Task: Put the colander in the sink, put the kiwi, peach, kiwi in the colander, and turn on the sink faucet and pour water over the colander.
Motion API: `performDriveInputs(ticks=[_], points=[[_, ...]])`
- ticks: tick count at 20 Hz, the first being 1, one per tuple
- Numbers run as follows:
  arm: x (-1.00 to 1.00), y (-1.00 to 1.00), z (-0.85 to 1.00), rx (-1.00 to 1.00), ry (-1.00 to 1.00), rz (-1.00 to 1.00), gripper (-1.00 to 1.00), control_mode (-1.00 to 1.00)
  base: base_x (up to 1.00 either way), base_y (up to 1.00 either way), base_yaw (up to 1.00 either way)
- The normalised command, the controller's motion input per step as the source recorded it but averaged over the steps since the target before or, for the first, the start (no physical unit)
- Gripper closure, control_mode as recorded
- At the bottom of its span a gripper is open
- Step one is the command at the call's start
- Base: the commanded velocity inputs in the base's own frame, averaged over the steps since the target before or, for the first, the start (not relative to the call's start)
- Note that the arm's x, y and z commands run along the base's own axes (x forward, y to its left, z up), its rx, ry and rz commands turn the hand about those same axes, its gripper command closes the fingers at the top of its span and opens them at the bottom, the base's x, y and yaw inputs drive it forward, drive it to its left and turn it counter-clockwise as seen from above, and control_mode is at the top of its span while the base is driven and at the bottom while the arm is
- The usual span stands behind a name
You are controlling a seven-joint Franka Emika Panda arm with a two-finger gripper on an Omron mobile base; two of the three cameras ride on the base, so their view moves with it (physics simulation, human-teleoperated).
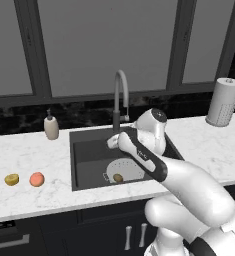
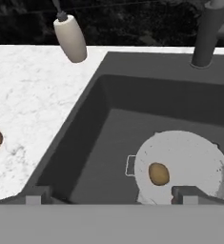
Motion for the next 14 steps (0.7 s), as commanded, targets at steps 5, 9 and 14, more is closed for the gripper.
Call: performDriveInputs(ticks=[5,9,14], points=[[-0.41,1.00,0.49,-0.04,0.16,0.00,-1.00,-1.00,0.00,0.00,0.00],[-0.09,1.00,-0.05,-0.13,0.01,0.00,-1.00,-1.00,0.00,0.00,0.00],[0.00,0.99,-0.24,-0.08,0.00,0.00,-1.00,-1.00,0.00,0.00,0.00]])
